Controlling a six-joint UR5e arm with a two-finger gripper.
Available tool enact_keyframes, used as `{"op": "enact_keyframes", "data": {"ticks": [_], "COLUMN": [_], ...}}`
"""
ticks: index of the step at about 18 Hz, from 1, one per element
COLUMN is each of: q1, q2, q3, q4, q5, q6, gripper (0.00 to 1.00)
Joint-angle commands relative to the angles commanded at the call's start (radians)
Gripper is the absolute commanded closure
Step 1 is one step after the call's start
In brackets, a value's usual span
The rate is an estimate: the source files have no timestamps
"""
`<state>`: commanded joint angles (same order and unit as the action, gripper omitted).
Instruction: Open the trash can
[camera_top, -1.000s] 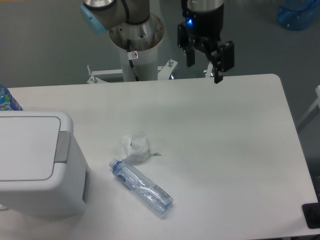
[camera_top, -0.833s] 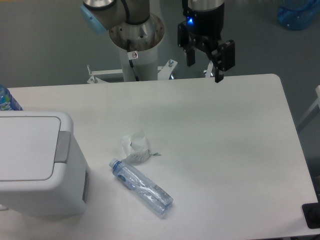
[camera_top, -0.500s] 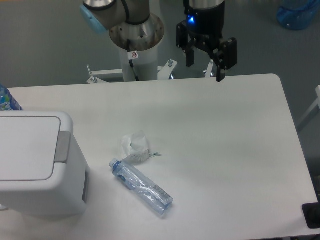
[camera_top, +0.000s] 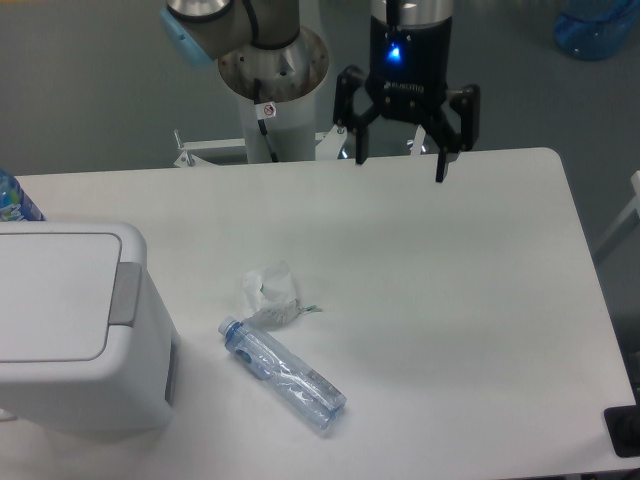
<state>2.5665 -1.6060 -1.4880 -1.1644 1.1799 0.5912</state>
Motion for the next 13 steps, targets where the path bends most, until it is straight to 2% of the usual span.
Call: {"op": "enact_keyframes", "data": {"ticks": [2, 4, 9, 13], "q1": [-0.032, -0.106, -0.216, -0.259], "q2": [-0.025, -0.061, -0.129, -0.138], "q3": [-0.002, -0.005, 0.0, -0.006], "q4": [0.037, 0.087, 0.195, 0.203], "q5": [-0.006, -0.005, -0.003, -0.003], "q6": [-0.086, -0.113, -0.212, -0.286], "gripper": [0.0, 0.0, 0.0, 0.0]}}
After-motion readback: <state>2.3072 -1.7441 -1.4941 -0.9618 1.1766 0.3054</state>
